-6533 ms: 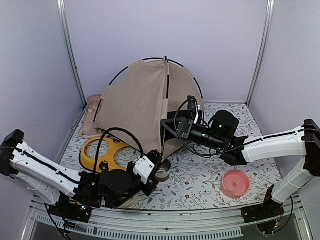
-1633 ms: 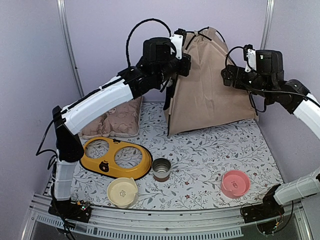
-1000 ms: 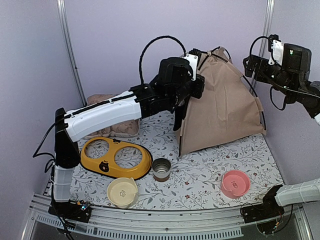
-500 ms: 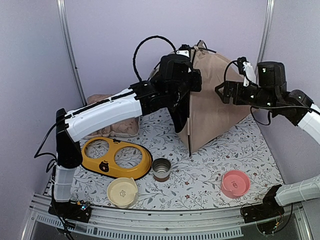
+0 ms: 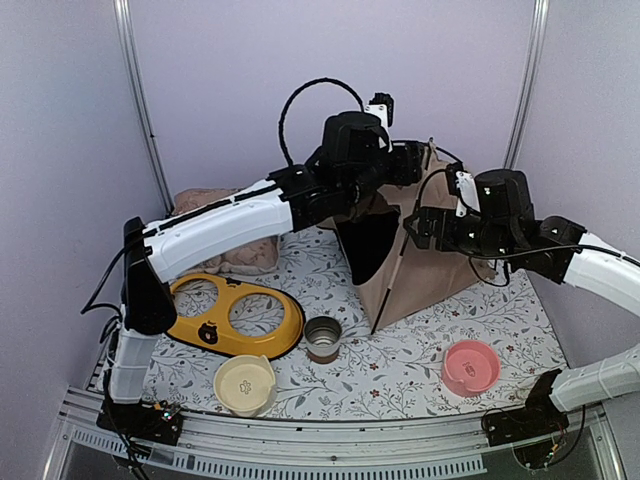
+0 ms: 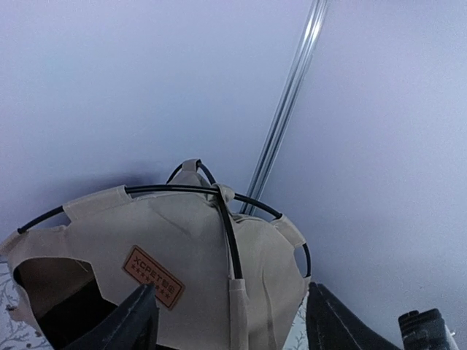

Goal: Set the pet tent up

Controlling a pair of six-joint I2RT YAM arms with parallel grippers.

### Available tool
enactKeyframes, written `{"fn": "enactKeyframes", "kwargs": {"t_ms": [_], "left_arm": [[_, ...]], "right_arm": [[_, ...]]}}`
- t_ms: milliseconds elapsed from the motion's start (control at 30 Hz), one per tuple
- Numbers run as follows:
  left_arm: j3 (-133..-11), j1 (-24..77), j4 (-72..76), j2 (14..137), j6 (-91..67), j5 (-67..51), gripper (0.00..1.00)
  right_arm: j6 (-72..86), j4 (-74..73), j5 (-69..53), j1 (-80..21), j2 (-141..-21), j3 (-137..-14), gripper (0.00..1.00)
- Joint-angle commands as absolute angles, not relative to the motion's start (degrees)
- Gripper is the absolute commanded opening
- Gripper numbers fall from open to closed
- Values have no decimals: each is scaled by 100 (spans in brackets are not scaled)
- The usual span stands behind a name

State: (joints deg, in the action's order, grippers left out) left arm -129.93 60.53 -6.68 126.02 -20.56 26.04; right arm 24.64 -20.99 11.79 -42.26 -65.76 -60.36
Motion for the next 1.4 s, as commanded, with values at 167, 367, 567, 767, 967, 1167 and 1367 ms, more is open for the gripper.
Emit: {"fn": "enactKeyframes", "kwargs": {"t_ms": [167, 367, 567, 767, 967, 1167, 1367], "left_arm": [[-11744, 5381, -642, 11123, -1709, 1627, 79], [-10619, 4942, -864, 10184, -1546, 1290, 79], [-9543, 4501, -862, 9358, -1527, 1149, 77], [-8919, 4121, -928, 8822, -1402, 957, 76], [-8579, 3966, -882, 8538, -1335, 824, 76], [-8480, 3911, -840, 8436, -1274, 660, 74], [-8486, 3889, -905, 8401, -1120, 735, 72]], "right_arm": [[3023, -1903, 2060, -4218, -6982, -6319, 100], [2790, -1845, 2031, -3640, -7581, -7292, 99], [2496, -2082, 1871, -3331, -8325, -7942, 89], [2544, -2258, 1518, -3261, -8415, -8118, 79], [2685, -2447, 1179, -3261, -8780, -8341, 69], [2326, -2592, 1427, -3092, -8687, -8689, 38], [1681, -2631, 1338, -2789, -8596, -9143, 0]]}}
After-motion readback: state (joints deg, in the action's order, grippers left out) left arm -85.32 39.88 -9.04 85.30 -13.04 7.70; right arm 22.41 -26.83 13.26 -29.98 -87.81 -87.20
